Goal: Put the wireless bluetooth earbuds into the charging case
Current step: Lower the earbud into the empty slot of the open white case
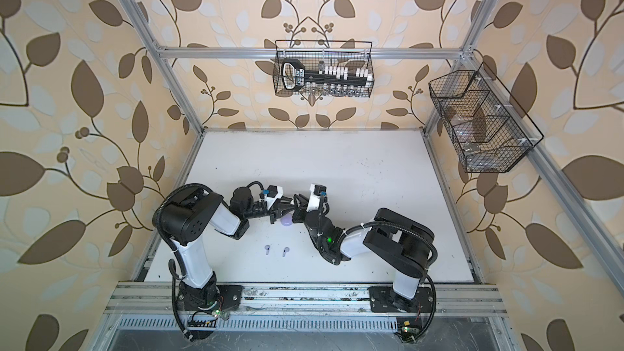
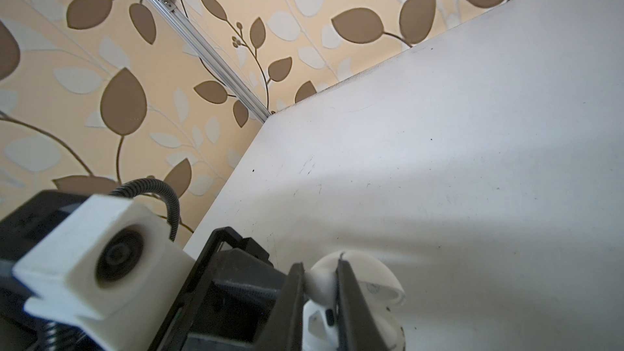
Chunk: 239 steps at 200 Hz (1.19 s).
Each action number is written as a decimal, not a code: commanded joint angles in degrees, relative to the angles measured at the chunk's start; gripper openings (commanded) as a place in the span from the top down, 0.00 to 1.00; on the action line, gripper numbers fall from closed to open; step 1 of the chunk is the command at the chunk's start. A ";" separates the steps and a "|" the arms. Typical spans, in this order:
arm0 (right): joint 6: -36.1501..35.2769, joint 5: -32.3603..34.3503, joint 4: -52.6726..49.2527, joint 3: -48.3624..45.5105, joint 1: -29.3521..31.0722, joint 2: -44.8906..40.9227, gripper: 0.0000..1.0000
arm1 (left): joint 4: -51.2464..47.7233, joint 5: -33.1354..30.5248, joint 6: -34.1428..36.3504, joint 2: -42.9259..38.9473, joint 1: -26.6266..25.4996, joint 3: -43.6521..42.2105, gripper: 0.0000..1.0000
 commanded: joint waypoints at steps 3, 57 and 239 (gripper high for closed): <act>-0.51 -0.33 1.10 -0.40 0.63 1.76 0.83 | 4.24 0.97 -0.46 -0.21 0.13 1.24 1.00; -0.38 -0.69 1.45 0.00 0.89 3.00 0.83 | 4.22 0.90 -0.82 -0.13 0.26 1.48 1.00; -0.56 0.81 -3.19 0.40 1.59 1.53 0.68 | 4.24 1.41 -0.71 -0.12 0.35 1.44 1.00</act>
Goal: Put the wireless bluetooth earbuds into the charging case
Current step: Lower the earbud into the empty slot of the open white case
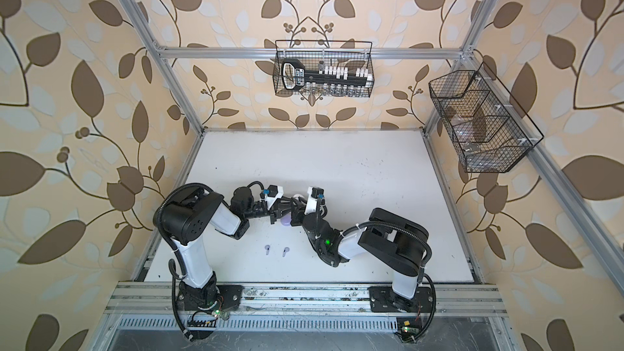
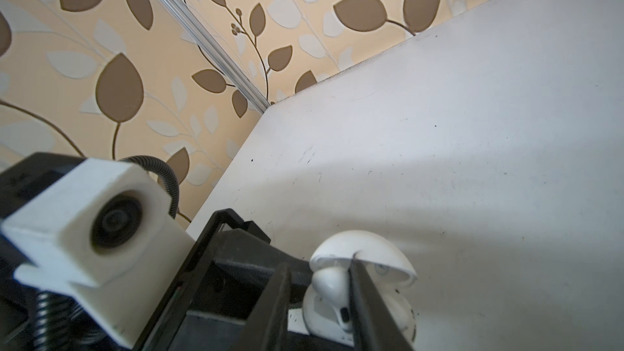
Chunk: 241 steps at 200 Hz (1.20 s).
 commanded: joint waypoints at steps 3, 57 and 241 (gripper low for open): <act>-0.65 0.47 -3.64 0.16 0.30 -0.65 0.68 | 4.70 1.43 -0.08 -0.45 0.37 1.22 1.00; -1.30 1.28 -5.09 -0.68 0.02 -3.04 0.67 | 4.74 1.61 -0.08 -0.45 0.39 1.23 1.00; -4.02 4.13 -8.81 -2.57 0.53 -11.30 0.62 | 4.68 2.48 0.66 -0.51 0.39 1.05 1.00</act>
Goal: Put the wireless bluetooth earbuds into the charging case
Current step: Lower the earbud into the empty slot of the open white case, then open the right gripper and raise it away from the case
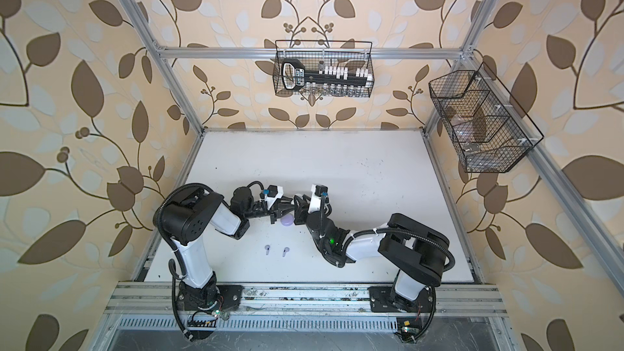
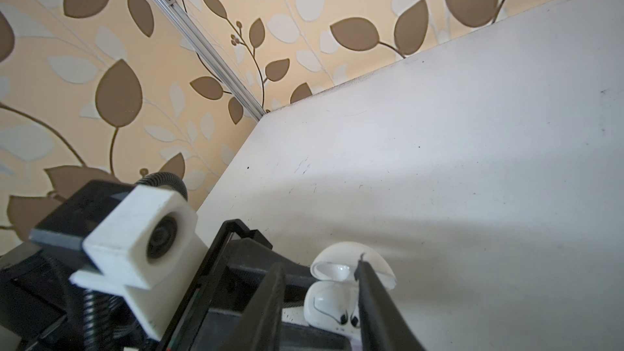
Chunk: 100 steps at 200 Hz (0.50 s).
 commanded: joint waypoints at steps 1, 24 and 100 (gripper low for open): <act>-1.41 1.80 -1.04 -1.11 0.29 -1.97 0.62 | 3.69 1.92 0.60 -0.52 0.39 1.02 1.00; -1.81 2.08 -2.81 -0.68 0.30 -3.50 0.62 | 3.64 2.08 0.65 -0.54 0.39 0.94 1.00; -1.38 0.04 -17.01 4.16 -1.78 -10.56 0.61 | 3.68 3.21 2.11 -0.54 0.31 0.50 1.00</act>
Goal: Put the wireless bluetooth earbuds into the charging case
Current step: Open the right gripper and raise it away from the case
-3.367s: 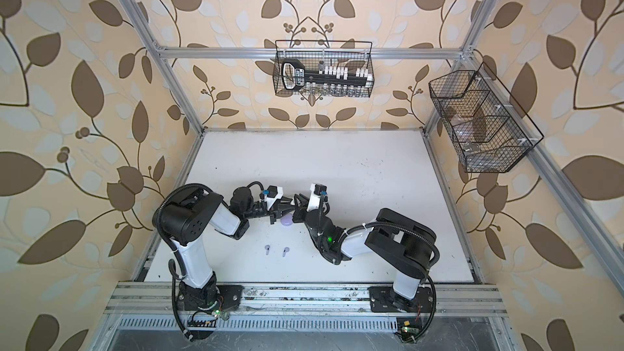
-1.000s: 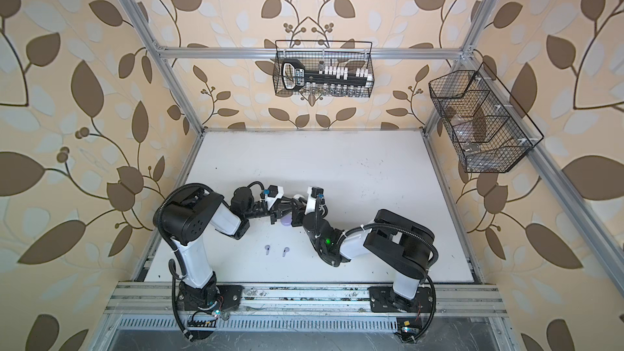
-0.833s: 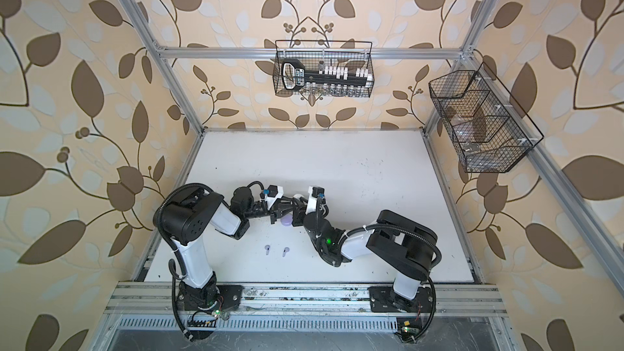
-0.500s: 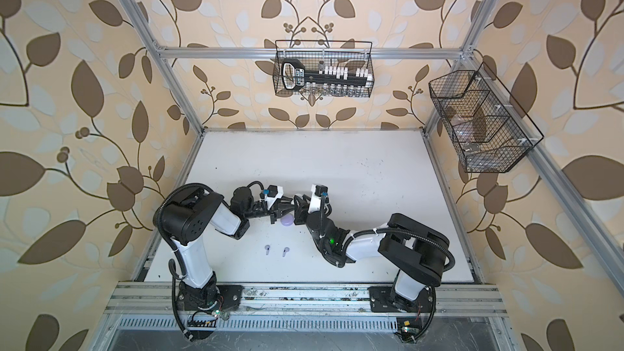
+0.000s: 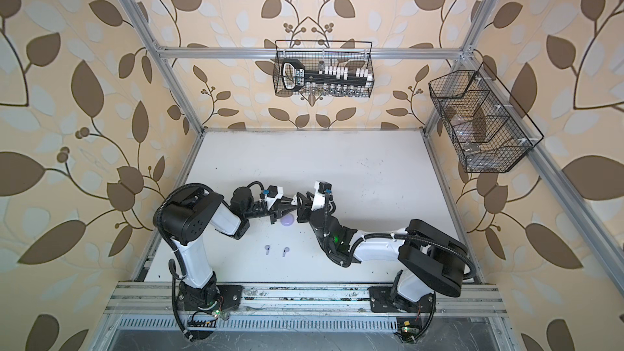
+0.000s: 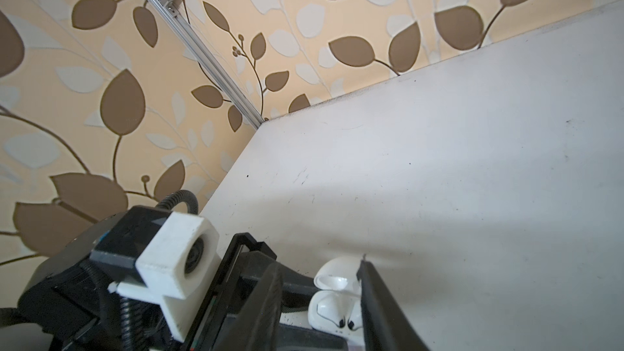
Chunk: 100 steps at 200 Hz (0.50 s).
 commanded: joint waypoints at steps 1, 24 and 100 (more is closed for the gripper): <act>-0.06 -0.67 -8.49 3.86 -1.07 -2.65 0.61 | 3.65 2.59 1.41 -0.54 0.31 0.50 1.00; 2.18 -1.66 -18.89 8.50 -2.37 -4.44 0.61 | 3.68 2.86 1.94 -0.60 0.31 0.40 1.00; 6.50 -16.15 -44.39 23.50 -8.87 -4.81 0.59 | 3.68 4.40 4.72 -0.71 -0.13 -0.60 1.00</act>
